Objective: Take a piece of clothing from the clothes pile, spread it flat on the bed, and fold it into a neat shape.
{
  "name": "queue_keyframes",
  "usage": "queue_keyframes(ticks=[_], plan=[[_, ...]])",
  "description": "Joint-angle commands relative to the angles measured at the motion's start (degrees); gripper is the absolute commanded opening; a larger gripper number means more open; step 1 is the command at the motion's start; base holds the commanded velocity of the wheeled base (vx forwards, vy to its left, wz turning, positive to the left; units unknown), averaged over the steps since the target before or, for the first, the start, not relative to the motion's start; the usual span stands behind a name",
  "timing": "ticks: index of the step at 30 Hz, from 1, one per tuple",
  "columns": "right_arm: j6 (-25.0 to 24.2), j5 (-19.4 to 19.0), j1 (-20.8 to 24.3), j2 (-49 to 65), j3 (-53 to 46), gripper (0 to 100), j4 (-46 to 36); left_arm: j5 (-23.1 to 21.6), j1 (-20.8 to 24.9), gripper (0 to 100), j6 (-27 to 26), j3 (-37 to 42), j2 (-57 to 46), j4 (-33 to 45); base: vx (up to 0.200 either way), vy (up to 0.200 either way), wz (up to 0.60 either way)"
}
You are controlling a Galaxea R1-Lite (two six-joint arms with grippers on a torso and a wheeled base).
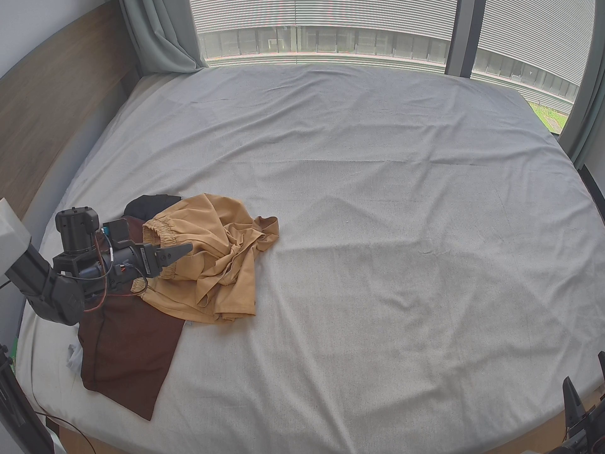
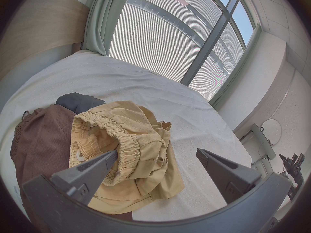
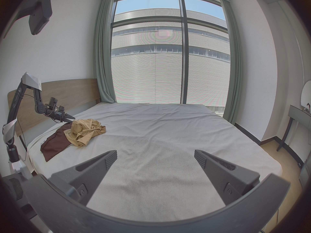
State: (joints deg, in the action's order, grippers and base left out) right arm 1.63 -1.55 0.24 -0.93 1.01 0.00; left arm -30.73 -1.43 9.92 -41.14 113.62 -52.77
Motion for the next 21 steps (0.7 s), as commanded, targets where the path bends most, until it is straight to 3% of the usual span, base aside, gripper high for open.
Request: queue_keyframes(ticks=[1,19,20,21], plan=[[0.04,-0.03,0.02,0.93,-1.01,100,0.00,-0.03,0.11,100,0.10,-1.13,2.40,-0.14,0.000,0.000,0.00],[-0.05,-0.03,0.02,0.93,-0.92,100,0.00,0.23,2.57,100,0.71,-2.89,5.91,-3.21,0.000,0.000,0.00],[-0.05,-0.03,0.02,0.93,-0.92,100,0.00,0.32,2.57,0,0.71,-2.89,6.00,-3.21,0.000,0.000,0.00],[-0.05,-0.03,0.02,0.93,-0.92,100,0.00,0.32,2.57,0,0.62,-2.89,6.09,-3.21,0.000,0.000,0.00]])
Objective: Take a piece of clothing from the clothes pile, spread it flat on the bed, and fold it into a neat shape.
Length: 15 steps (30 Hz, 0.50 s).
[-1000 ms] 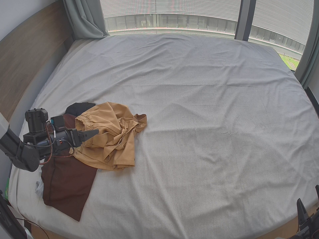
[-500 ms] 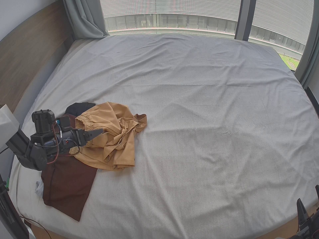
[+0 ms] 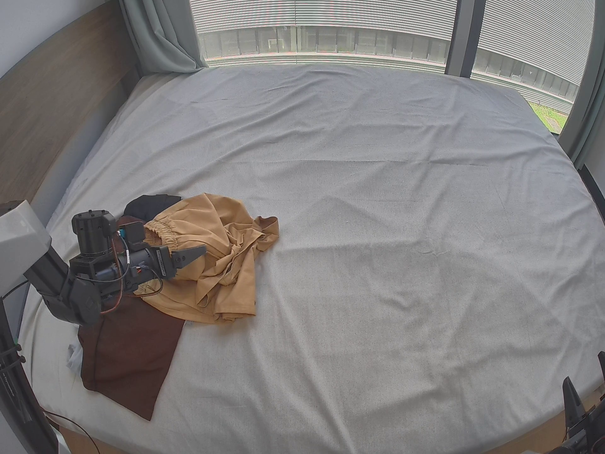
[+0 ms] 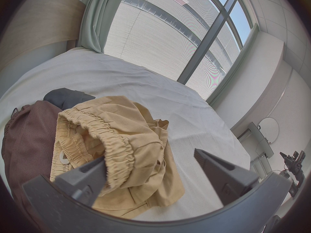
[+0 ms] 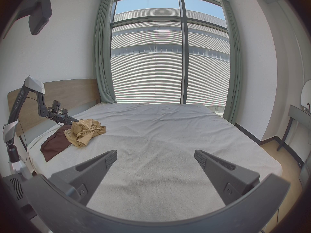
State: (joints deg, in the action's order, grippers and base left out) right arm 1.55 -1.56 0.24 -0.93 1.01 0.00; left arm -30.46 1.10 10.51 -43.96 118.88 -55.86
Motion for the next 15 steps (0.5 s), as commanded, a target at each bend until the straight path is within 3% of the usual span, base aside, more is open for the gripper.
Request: queue_keyframes(ticks=[1,15], plan=[[0.03,-0.02,0.02,0.93,-0.92,100,0.00,0.05,0.05,0,0.04,-0.07,0.91,-0.22,0.000,0.000,0.00],[-0.05,-0.02,0.02,0.93,-1.01,100,0.00,-0.12,-0.48,0,1.88,1.24,2.14,-2.15,0.000,0.000,0.00]])
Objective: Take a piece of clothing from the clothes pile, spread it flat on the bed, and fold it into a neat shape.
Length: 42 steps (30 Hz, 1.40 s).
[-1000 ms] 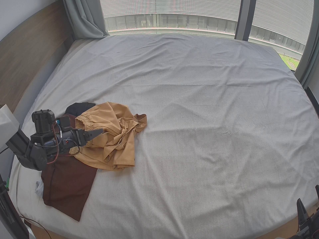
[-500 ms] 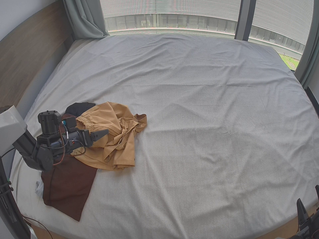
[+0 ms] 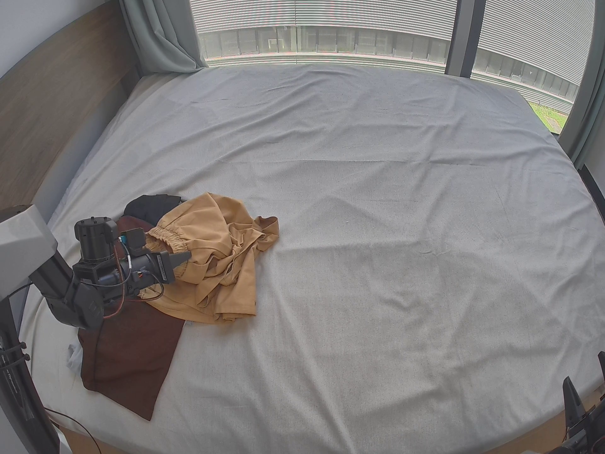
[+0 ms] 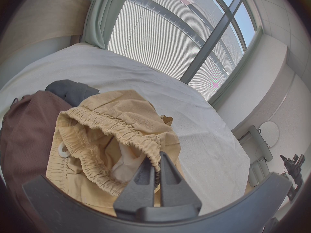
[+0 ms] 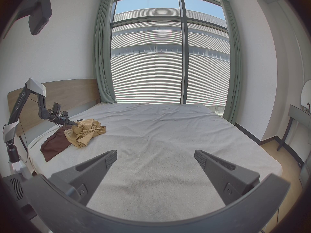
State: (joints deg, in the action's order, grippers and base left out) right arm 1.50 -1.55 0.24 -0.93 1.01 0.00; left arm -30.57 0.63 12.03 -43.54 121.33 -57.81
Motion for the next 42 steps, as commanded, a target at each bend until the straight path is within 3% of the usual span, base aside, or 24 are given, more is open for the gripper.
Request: queue_keyframes(ticks=[1,9,15,20,29,42], plan=[[-0.01,-0.03,-0.07,0.93,-1.01,100,0.00,-0.01,-0.02,0,1.59,1.62,-1.54,-0.73,0.000,0.000,0.00],[0.08,-0.03,-0.07,0.93,-1.01,100,0.00,-0.01,-0.02,0,9.33,5.84,-8.92,-1.34,0.000,0.000,0.00],[0.08,-0.12,-0.07,0.93,-1.01,100,0.00,-0.36,-0.28,0,11.96,9.18,-11.91,-1.43,0.000,0.000,0.00],[0.17,-0.12,-0.07,0.93,-1.01,100,0.00,-0.72,-0.63,0,12.40,10.67,-12.70,-2.05,0.000,0.000,0.00],[0.26,-0.21,-0.16,0.93,-1.01,100,0.00,-0.36,-0.72,0,12.67,14.80,-12.08,-12.15,0.000,0.000,0.00],[0.26,-0.21,-0.16,0.93,-1.01,100,0.00,0.25,1.65,0,12.67,18.06,-15.07,-14.79,0.000,0.000,0.00]])
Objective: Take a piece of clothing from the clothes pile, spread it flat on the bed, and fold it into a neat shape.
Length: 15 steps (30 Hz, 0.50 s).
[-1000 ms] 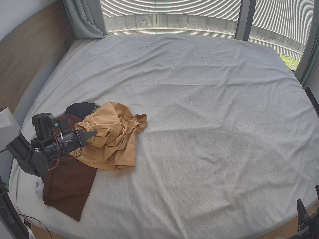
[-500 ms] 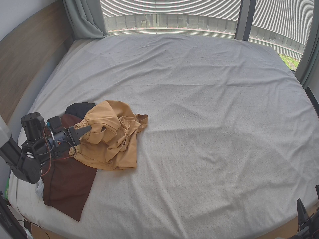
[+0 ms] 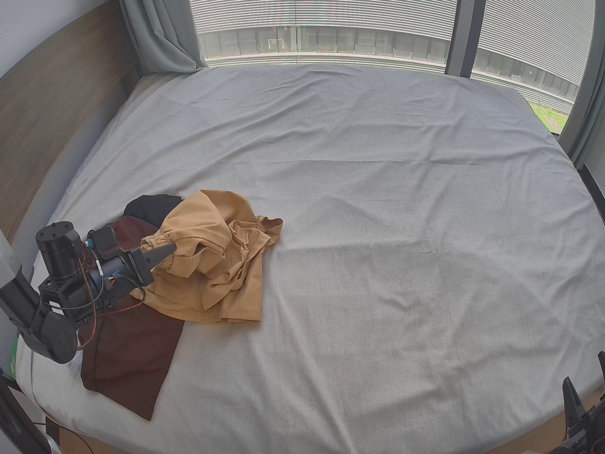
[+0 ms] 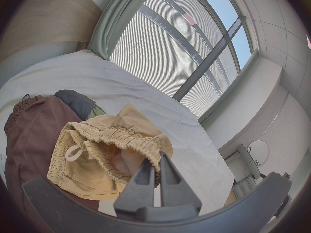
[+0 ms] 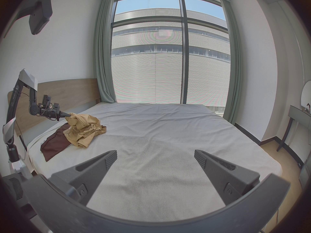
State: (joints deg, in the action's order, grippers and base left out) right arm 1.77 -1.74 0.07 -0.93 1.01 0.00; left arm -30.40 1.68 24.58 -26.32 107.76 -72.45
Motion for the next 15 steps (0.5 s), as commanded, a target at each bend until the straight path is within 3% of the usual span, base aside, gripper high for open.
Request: queue_keyframes(ticks=[1,6,10,11,15], plan=[[-0.01,-0.01,0.01,0.93,-1.01,100,0.00,0.34,0.60,0,0.21,1.01,-2.03,-0.15,0.000,0.000,0.00],[-0.10,-0.01,0.01,0.93,-1.01,100,0.00,6.50,2.01,0,1.18,1.36,-4.23,-0.15,0.000,0.000,0.00],[-0.10,-0.01,0.01,0.93,-1.01,100,0.00,8.34,4.03,0,6.62,1.45,-7.04,-0.24,0.000,0.000,0.00],[-0.10,-0.01,0.01,0.93,-1.01,100,0.00,8.61,5.26,0,10.58,1.45,-9.06,-0.06,0.000,0.000,0.00],[-0.19,-0.01,0.01,0.93,-1.01,100,0.00,10.54,7.90,0,14.89,1.53,-11.70,0.73,0.000,0.000,0.00]])
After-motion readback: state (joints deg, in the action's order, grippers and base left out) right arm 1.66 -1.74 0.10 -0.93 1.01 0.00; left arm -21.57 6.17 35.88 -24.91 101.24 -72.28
